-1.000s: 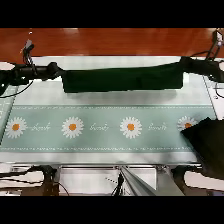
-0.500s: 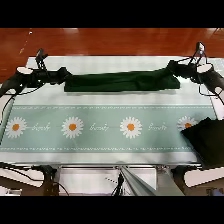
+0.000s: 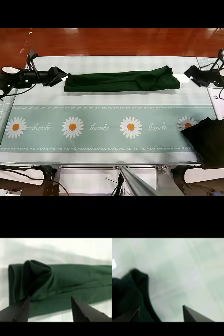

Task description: Fold the shirts.

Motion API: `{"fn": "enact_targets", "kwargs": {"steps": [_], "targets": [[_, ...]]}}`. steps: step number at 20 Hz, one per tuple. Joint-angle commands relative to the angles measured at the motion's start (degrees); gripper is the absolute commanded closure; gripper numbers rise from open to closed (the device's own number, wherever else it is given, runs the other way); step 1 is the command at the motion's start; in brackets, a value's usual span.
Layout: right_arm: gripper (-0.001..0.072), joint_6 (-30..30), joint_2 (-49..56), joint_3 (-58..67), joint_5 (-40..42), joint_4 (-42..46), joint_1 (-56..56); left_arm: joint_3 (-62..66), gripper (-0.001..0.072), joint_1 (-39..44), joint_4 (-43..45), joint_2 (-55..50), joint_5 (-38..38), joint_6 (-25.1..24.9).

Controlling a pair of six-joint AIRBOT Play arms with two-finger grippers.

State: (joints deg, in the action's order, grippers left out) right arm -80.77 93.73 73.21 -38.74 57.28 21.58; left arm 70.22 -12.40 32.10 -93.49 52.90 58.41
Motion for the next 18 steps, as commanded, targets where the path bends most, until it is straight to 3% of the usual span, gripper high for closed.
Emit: {"fn": "enact_targets", "kwargs": {"steps": [1,7,8,9,10,11,13,16,18], "targets": [[0.0095,5.25,3.26,0.04,-12.41,-11.82,3.76,0.02,0.0116,-0.42,-0.02,1.49,6.38,-0.09],[0.0099,8.81,8.70,0.04,-5.86,-26.23,-4.37,0.04,0.0116,1.18,-0.68,3.48,11.74,-0.11],[0.0138,9.09,8.92,0.04,-3.34,-26.77,-6.01,0.04,0.0116,1.38,-0.66,3.89,12.13,-0.11],[0.0287,9.14,8.90,0.04,-0.90,-26.75,-7.45,0.04,0.0116,1.49,-0.87,4.24,12.35,-0.09],[0.0552,9.11,8.81,0.07,0.33,-26.82,-8.59,0.04,0.0117,1.62,-1.25,4.50,12.79,-0.07],[0.0671,9.20,8.52,0.04,0.37,-26.71,-9.35,0.04,0.0120,1.60,-1.86,4.68,13.29,-0.02],[0.0671,11.19,7.26,0.04,-1.33,-26.62,-10.34,0.02,0.0136,1.70,-3.91,4.68,14.58,1.75],[0.0672,11.87,2.84,0.04,-8.61,-22.25,-10.32,0.00,0.0494,3.21,-5.79,4.61,16.85,4.24],[0.0672,11.15,-1.88,0.04,-13.84,-16.44,-10.34,-0.02,0.0614,5.84,-5.86,4.59,17.38,4.22]]}}
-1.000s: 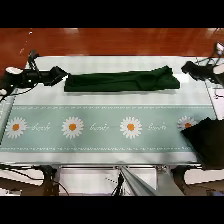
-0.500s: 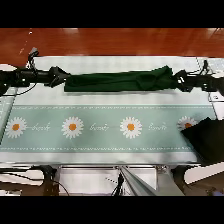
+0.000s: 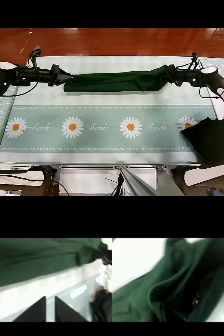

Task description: Fold the shirts.

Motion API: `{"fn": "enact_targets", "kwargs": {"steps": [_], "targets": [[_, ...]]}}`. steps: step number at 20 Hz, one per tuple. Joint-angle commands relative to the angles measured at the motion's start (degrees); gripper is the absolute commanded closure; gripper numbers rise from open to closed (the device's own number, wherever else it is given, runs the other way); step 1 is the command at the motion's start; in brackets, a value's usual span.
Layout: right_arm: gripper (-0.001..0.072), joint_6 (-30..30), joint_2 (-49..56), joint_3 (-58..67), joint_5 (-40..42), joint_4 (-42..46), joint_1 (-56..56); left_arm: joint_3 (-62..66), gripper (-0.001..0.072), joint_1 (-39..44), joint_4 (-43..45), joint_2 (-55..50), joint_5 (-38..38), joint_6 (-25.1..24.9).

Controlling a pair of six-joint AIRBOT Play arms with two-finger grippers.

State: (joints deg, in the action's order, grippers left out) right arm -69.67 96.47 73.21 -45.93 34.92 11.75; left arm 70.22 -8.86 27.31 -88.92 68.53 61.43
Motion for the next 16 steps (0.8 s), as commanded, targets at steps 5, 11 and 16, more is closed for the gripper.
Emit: {"fn": "enact_targets", "kwargs": {"steps": [5,11,16], "targets": [[0.0672,-6.73,-18.40,0.04,-16.31,19.32,-0.50,-0.02,0.0619,13.00,-1.07,-0.33,-5.07,1.22],[0.0672,-11.93,-31.58,0.04,-27.34,27.32,-0.50,-0.02,0.0682,27.36,-2.60,-3.37,-14.01,1.81],[0.0672,-14.84,-39.26,0.04,-32.92,31.04,-0.50,-0.02,0.0682,35.93,-7.50,-8.07,-16.11,2.34]]}}
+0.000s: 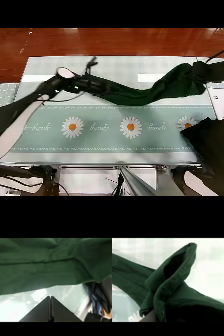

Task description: Fold the shirts.

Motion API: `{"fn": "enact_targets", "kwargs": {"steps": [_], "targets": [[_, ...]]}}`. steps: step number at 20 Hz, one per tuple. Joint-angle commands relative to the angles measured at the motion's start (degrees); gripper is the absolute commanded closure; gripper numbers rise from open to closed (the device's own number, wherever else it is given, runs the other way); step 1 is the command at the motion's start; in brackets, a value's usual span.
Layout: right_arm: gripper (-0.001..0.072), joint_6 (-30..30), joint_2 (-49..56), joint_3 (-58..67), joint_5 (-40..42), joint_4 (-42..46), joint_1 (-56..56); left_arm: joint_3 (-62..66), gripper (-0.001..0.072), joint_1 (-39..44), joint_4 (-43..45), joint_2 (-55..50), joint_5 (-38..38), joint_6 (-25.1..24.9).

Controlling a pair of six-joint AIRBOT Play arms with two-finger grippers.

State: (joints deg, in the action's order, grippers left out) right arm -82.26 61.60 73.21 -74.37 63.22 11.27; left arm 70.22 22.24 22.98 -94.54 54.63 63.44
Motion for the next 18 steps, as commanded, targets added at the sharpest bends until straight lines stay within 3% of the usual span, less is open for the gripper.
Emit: {"fn": "enact_targets", "kwargs": {"steps": [1,14,16,18], "targets": [[0.0672,-2.80,-5.33,0.04,-5.44,2.73,-0.02,-0.02,0.0682,6.27,-4.98,-3.65,-2.21,0.31],[0.0672,-4.33,-11.96,0.04,-12.61,2.80,-0.02,0.00,0.0682,20.02,-21.70,-14.64,-6.23,0.17],[0.0672,-4.17,-11.96,0.04,-12.68,2.69,-0.02,0.00,0.0683,19.98,-25.97,-14.82,-6.19,-3.87],[0.0672,-1.33,-11.80,-0.02,-12.98,3.04,-1.09,0.00,0.0684,17.68,-26.47,-13.42,-6.21,-4.76]]}}
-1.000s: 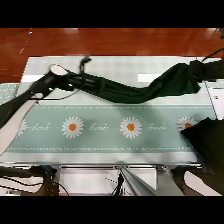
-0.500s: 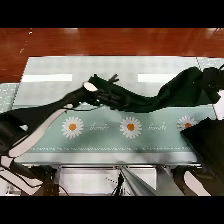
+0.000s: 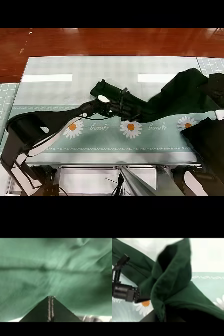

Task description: Fold the shirts.

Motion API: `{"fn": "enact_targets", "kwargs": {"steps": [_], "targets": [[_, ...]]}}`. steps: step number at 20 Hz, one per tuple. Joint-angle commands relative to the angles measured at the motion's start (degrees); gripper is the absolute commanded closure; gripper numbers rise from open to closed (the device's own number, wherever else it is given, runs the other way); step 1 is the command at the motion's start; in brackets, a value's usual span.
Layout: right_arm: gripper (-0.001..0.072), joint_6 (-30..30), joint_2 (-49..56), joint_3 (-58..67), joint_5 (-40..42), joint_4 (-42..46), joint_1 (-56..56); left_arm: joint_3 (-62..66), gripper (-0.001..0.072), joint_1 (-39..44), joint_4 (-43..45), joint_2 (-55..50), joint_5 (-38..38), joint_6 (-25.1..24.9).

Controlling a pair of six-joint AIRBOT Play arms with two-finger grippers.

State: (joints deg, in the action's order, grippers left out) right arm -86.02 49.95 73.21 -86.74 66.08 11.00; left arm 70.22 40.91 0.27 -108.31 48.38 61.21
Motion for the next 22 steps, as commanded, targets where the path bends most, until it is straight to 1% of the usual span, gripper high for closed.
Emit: {"fn": "enact_targets", "kwargs": {"steps": [1,3,5,8,13,15,17,19,21,22], "targets": [[0.0672,3.52,0.17,-0.07,-0.68,0.66,-2.47,-0.02,0.0684,-2.86,-3.72,1.75,0.22,-3.87],[0.0672,3.80,1.95,-0.07,0.72,1.03,-7.76,-0.02,0.0684,-7.56,-3.67,5.22,1.68,-5.66],[0.0673,3.82,4.50,-0.07,6.82,1.49,-14.25,-0.02,0.0684,-13.05,-3.34,9.42,4.42,-7.65],[0.0672,5.51,9.35,-0.07,19.19,1.55,-24.81,-0.02,0.0684,-21.49,0.79,16.90,8.02,-7.65],[0.0673,6.16,20.17,-0.07,31.47,1.20,-37.18,-0.02,0.0684,-32.83,7.69,28.87,10.23,-7.61],[0.0673,6.88,24.24,-0.07,36.61,0.44,-40.41,-0.02,0.0684,-35.39,9.92,31.80,11.91,-7.41],[0.0673,7.17,27.82,-0.07,43.01,-0.28,-43.10,-0.02,0.0684,-36.15,11.39,33.00,13.75,-7.41],[0.0672,7.17,31.28,-0.07,50.42,-3.61,-45.22,-0.33,0.0684,-35.43,12.83,32.98,14.49,-7.41],[0.0667,7.23,34.47,-0.07,54.73,-7.28,-46.64,-1.84,0.0684,-34.18,13.18,32.87,14.45,-7.43],[0.0512,7.23,35.65,-0.07,55.43,-7.54,-47.06,-2.64,0.0684,-33.73,13.38,32.87,14.43,-7.41]]}}
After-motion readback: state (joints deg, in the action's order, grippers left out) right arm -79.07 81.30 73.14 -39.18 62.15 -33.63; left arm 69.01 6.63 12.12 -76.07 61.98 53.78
